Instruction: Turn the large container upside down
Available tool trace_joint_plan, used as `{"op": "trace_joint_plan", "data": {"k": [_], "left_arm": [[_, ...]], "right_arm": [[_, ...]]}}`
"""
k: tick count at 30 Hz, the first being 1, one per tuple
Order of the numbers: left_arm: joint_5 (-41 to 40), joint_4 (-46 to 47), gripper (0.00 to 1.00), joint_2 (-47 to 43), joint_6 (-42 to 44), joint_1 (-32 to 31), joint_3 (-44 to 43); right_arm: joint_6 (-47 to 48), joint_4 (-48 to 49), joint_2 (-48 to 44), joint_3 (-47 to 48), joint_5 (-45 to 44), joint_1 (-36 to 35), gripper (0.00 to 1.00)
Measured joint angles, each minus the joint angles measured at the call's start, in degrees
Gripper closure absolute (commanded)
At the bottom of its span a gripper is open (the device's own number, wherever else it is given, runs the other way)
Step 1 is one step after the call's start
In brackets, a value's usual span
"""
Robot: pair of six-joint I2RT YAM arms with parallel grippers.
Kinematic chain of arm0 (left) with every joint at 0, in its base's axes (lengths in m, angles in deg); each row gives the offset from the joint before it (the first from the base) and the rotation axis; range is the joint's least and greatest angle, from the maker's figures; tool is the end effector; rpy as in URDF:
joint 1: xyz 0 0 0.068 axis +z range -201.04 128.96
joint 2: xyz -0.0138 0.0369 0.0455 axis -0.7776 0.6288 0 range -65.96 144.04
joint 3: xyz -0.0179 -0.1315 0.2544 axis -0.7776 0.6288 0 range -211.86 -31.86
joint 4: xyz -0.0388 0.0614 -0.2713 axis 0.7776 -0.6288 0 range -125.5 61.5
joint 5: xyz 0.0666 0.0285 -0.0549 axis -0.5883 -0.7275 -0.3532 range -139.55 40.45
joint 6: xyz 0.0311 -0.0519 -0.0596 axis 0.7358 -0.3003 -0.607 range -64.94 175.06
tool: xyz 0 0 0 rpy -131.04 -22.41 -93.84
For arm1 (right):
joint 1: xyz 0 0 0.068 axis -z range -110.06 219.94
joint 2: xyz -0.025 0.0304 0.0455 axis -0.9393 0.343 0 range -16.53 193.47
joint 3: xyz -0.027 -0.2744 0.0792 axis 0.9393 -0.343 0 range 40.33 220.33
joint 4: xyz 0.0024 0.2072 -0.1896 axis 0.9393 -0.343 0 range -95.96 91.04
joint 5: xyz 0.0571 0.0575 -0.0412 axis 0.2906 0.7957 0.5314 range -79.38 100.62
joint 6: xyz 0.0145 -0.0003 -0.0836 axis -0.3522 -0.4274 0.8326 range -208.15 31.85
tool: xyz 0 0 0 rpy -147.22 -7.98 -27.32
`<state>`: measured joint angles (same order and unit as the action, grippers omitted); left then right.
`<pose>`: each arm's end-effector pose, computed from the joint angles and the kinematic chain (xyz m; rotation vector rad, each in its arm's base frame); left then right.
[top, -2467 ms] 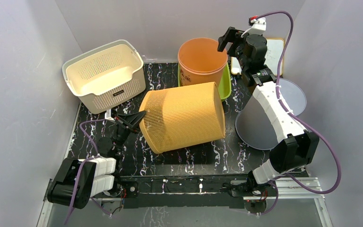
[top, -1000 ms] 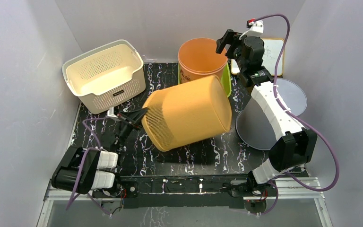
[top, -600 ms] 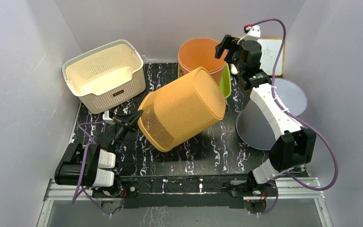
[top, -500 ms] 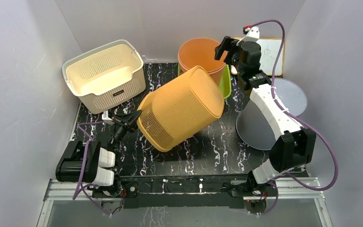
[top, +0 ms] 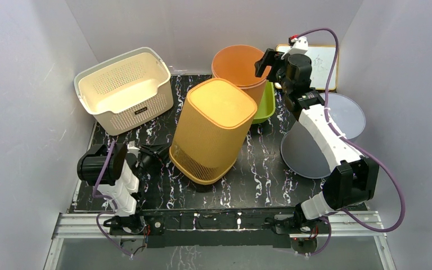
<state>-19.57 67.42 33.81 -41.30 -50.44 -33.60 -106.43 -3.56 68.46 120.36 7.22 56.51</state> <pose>0.2285 -0.0349 0.1116 -1.0603 1.5715 -1.6420 0.4016 0.0914 0.4031 0.1179 1.7465 0.3543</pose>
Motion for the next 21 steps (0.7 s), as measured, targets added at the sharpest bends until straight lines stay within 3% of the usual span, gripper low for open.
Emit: {"op": "trace_joint_plan", "data": {"k": [6, 8, 13, 21], "left_arm": [[2.71, -1.31, 0.68, 2.97, 5.51, 0.02, 0.13], [3.19, -1.84, 0.67, 3.8, 7.43, 0.04, 0.15], [3.93, -3.8, 0.51, 6.03, 10.97, 0.04, 0.28], [4.57, -4.98, 0.5, 6.4, 16.02, 0.04, -0.92]], "right_arm": [[-0.04, 0.07, 0.0, -0.11, 0.59, 0.0, 0.17], [-0.04, 0.07, 0.0, -0.24, 0.63, 0.0, 0.17], [-0.04, 0.09, 0.0, -0.33, 0.79, 0.0, 0.17], [-0.07, 0.07, -0.04, -0.33, 0.98, 0.0, 0.17]]}}
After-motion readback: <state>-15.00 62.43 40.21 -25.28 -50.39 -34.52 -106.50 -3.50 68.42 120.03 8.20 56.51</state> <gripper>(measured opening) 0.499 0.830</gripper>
